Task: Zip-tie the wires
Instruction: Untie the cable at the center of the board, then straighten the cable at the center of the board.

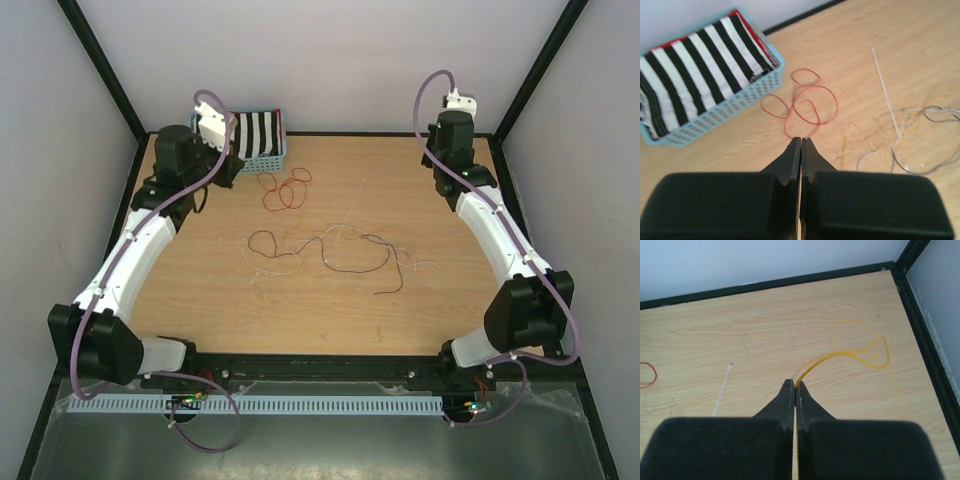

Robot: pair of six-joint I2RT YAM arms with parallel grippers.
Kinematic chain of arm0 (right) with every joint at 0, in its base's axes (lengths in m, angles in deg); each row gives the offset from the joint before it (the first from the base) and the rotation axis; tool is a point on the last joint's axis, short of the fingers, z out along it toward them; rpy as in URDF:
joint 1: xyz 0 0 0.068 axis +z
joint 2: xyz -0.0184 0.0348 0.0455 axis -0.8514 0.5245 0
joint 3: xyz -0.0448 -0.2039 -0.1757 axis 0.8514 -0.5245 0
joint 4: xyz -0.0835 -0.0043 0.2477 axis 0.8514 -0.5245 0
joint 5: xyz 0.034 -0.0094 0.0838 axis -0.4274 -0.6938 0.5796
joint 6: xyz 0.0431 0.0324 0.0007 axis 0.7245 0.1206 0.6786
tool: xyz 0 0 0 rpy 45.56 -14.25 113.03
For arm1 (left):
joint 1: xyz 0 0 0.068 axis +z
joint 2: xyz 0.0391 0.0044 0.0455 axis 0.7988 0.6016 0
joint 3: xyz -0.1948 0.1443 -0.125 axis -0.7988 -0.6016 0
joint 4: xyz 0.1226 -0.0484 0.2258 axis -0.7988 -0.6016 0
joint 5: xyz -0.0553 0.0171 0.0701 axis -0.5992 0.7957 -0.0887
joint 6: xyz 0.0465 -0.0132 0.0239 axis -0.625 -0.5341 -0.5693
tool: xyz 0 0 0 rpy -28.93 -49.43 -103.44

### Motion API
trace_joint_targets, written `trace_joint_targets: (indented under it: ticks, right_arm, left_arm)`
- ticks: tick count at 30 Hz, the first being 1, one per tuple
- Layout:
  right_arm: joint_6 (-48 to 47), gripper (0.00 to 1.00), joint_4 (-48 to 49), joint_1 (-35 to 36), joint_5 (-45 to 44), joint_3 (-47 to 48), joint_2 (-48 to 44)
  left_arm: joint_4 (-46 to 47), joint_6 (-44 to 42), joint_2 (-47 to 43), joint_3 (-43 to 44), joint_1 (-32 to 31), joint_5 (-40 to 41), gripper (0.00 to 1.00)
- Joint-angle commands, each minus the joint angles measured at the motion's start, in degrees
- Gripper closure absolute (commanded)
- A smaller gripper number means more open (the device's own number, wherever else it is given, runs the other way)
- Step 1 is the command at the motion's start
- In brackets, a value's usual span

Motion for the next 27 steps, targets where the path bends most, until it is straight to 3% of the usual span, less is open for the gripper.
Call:
trace_joint_targets:
  ticks: [1, 3, 6, 9, 13, 20, 27]
  right_arm:
    - [2.41, 0.99, 1.01, -0.52, 1.2, -1.79, -3.51]
    - [3.21, 1.0, 1.17, -0.51, 3.78, -1.97, -4.38]
    - [4.01, 1.0, 1.27, -0.5, 8.35, -1.96, -5.88]
    - [4.66, 1.0, 1.25, -0.5, 12.13, -1.99, -7.93]
    - [6.77, 1.0, 1.16, -0.51, 16.81, -1.69, -11.32]
    - [11.64, 1.0, 1.16, -0.51, 28.4, -0.14, -15.34]
    - [15.7, 1.0, 1.63, -0.5, 36.12, 1.73, -17.62]
  left_arm:
    - [-0.27, 5.2, -2.86, -5.29, 0.26, -5.02, 1.0]
    - [0.65, 6.45, -2.84, -6.53, 0.32, -7.63, 0.99]
    - [4.49, 8.95, -2.54, -7.5, -0.04, -14.55, 0.77]
    - [8.5, 10.6, -1.99, -7.71, -1.37, -18.18, 0.46]
    - [12.83, 11.14, -1.4, -8.06, -4.0, -19.95, 0.24]
    - [21.28, 12.31, -0.51, -9.37, -8.1, -18.91, 0.05]
    - [26.37, 14.92, 1.94, -8.47, -10.75, -19.52, 0.01]
